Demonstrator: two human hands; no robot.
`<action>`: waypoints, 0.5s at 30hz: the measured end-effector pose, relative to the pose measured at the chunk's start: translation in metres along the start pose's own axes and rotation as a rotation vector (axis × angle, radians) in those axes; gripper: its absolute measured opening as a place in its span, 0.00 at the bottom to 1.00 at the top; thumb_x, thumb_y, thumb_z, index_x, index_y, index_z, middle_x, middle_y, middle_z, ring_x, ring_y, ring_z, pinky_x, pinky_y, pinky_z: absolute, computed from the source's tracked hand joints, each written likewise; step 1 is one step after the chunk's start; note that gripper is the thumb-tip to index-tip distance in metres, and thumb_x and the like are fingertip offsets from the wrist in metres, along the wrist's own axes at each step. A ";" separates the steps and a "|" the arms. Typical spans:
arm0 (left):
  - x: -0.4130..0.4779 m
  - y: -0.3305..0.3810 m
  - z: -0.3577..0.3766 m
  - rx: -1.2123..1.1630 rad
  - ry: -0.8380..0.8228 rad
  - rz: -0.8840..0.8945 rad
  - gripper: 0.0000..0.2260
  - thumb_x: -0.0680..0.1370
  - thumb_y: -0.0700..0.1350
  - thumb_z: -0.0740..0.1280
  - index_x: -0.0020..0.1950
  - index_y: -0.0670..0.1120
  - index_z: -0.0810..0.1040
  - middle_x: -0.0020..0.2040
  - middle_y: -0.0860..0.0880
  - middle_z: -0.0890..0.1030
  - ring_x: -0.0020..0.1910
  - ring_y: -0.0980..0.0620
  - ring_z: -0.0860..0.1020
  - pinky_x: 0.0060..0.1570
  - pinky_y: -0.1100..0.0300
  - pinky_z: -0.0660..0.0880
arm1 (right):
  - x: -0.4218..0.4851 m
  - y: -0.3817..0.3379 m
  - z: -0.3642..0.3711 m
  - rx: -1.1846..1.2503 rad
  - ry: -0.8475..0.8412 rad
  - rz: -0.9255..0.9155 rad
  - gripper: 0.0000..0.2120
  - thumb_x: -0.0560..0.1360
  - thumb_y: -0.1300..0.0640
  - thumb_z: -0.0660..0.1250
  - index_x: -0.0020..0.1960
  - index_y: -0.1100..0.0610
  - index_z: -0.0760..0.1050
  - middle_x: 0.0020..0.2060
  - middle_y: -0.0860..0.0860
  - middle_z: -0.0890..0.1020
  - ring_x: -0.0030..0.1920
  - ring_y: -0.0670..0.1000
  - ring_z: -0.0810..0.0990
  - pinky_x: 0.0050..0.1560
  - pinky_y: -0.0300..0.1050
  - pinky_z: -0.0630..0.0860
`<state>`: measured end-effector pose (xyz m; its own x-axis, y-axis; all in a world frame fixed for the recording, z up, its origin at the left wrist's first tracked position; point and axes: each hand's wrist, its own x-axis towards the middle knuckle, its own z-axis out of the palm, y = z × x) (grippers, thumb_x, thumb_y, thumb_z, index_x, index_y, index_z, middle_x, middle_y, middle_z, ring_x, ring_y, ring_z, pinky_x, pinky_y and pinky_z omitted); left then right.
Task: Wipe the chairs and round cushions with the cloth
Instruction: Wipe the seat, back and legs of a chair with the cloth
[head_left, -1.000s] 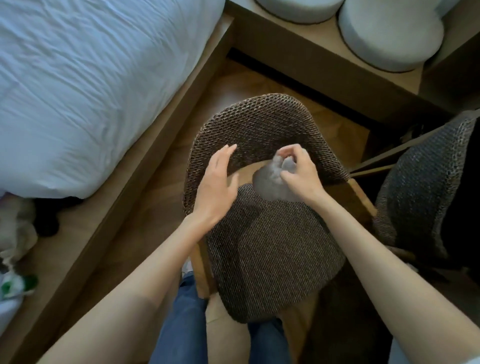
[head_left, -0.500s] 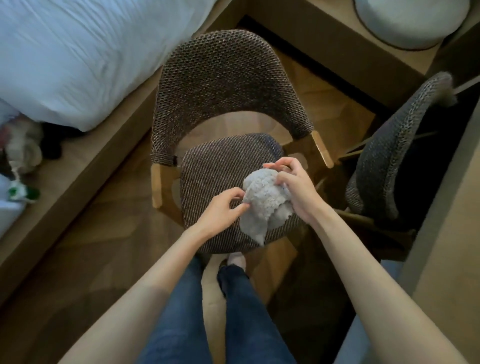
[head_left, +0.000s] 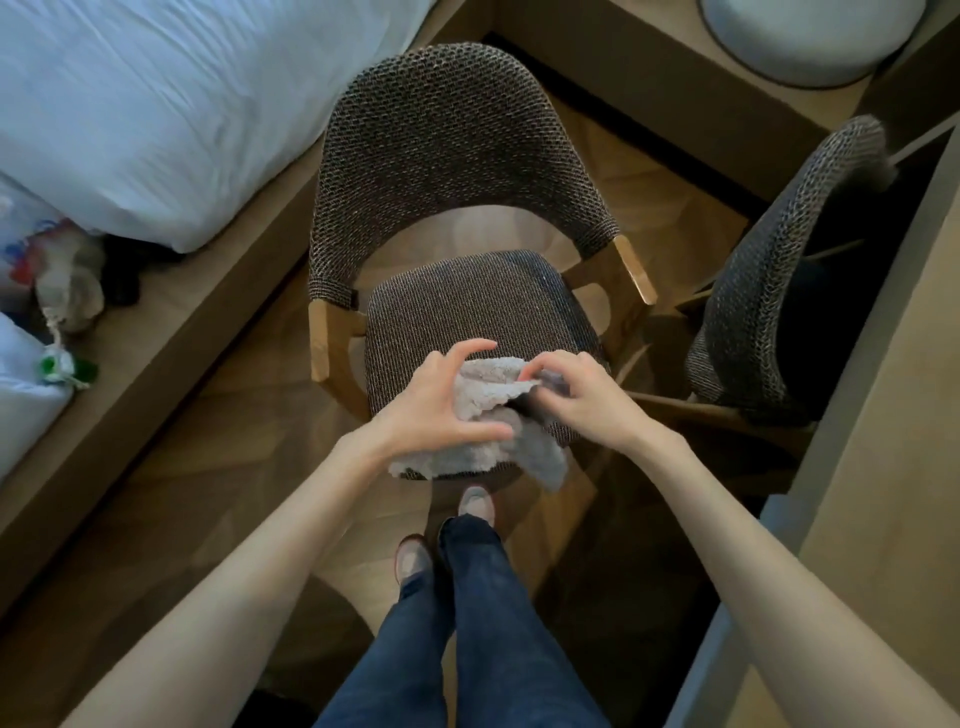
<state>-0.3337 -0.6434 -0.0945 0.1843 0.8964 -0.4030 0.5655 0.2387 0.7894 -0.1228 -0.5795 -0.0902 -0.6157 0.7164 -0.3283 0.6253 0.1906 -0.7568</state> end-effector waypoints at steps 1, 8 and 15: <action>-0.006 -0.003 0.000 0.109 -0.003 0.022 0.34 0.67 0.56 0.74 0.68 0.60 0.61 0.57 0.49 0.67 0.54 0.53 0.68 0.52 0.63 0.70 | -0.001 -0.003 0.000 -0.010 0.039 0.012 0.06 0.78 0.58 0.64 0.53 0.55 0.79 0.48 0.52 0.80 0.50 0.53 0.76 0.55 0.49 0.70; -0.026 -0.022 0.001 0.142 0.058 0.081 0.19 0.74 0.41 0.68 0.61 0.49 0.67 0.55 0.50 0.72 0.53 0.52 0.71 0.55 0.54 0.71 | -0.010 -0.009 0.004 -0.177 0.135 0.090 0.10 0.82 0.51 0.57 0.45 0.48 0.73 0.37 0.41 0.75 0.46 0.50 0.73 0.52 0.58 0.71; -0.020 -0.029 -0.011 -0.042 0.096 -0.062 0.11 0.79 0.39 0.60 0.59 0.49 0.71 0.51 0.50 0.79 0.46 0.53 0.78 0.44 0.57 0.74 | -0.003 -0.007 0.007 -0.210 0.237 0.106 0.09 0.82 0.51 0.57 0.52 0.52 0.75 0.42 0.46 0.78 0.45 0.50 0.74 0.50 0.56 0.73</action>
<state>-0.3628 -0.6642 -0.1040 0.0707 0.9107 -0.4069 0.5391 0.3084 0.7838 -0.1290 -0.5876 -0.0884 -0.4283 0.8712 -0.2399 0.7806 0.2230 -0.5839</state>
